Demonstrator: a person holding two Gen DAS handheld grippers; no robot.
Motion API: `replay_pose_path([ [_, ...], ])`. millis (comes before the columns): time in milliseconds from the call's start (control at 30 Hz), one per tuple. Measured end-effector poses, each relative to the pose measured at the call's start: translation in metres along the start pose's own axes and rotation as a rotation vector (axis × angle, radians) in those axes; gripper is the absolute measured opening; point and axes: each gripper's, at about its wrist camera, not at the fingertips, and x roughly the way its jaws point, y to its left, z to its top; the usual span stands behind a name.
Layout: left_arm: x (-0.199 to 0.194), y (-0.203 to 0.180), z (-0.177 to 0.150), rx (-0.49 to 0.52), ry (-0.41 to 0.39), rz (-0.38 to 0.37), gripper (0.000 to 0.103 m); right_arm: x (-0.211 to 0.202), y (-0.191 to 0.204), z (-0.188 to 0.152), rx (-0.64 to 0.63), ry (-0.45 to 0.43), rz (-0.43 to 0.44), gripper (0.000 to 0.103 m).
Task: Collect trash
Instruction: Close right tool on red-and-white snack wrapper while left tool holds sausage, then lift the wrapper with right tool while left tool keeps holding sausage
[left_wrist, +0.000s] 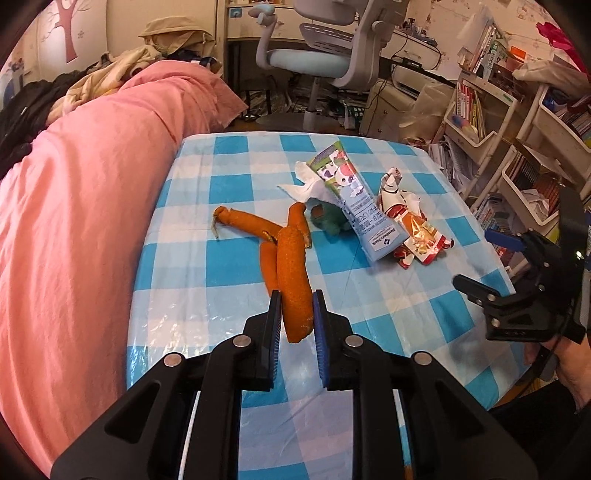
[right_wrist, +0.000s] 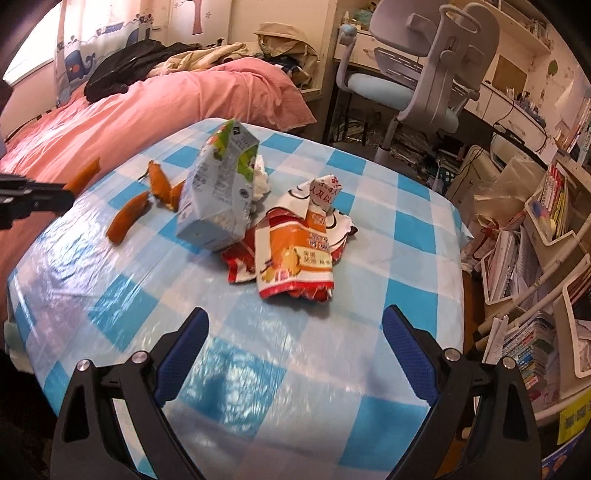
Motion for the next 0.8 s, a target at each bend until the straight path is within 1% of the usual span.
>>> replay_pose_path([
  [167, 0.003, 0.001, 0.006, -0.001, -0.002, 0.000, 0.016, 0.017, -0.010, 0.009, 0.049, 0.011, -0.008, 0.091],
  [333, 0.008, 0.004, 0.011, -0.008, -0.003, 0.000, 0.016, 0.031, -0.016, 0.017, 0.085, 0.013, 0.012, 0.090],
  [367, 0.009, 0.004, 0.012, -0.009, -0.002, 0.000, 0.016, 0.034, -0.015, 0.019, 0.084, 0.016, 0.015, 0.089],
  [433, 0.012, 0.005, 0.015, -0.008, 0.001, 0.003, 0.016, 0.041, -0.014, 0.020, 0.080, 0.032, 0.025, 0.082],
  [467, 0.013, 0.005, 0.015, -0.009, 0.002, 0.005, 0.016, 0.046, -0.014, 0.020, 0.080, 0.047, 0.033, 0.074],
  [500, 0.015, 0.005, 0.016, -0.010, 0.003, 0.006, 0.016, 0.049, -0.013, 0.020, 0.080, 0.060, 0.040, 0.059],
  [533, 0.015, 0.005, 0.017, -0.010, 0.004, 0.008, 0.016, 0.054, -0.013, 0.019, 0.085, 0.081, 0.065, 0.049],
  [567, 0.016, 0.005, 0.017, -0.009, 0.005, 0.011, 0.016, 0.054, -0.013, 0.019, 0.086, 0.085, 0.073, 0.035],
  [633, 0.017, 0.005, 0.018, -0.010, 0.005, 0.014, 0.016, 0.050, -0.012, 0.020, 0.075, 0.078, 0.074, 0.018],
  [667, 0.017, 0.006, 0.019, -0.010, 0.004, 0.014, 0.016, 0.046, -0.013, 0.020, 0.074, 0.075, 0.076, 0.007],
  [800, 0.015, 0.009, 0.018, -0.020, 0.003, 0.011, 0.016, 0.031, -0.021, 0.014, 0.089, 0.062, 0.077, 0.004],
])
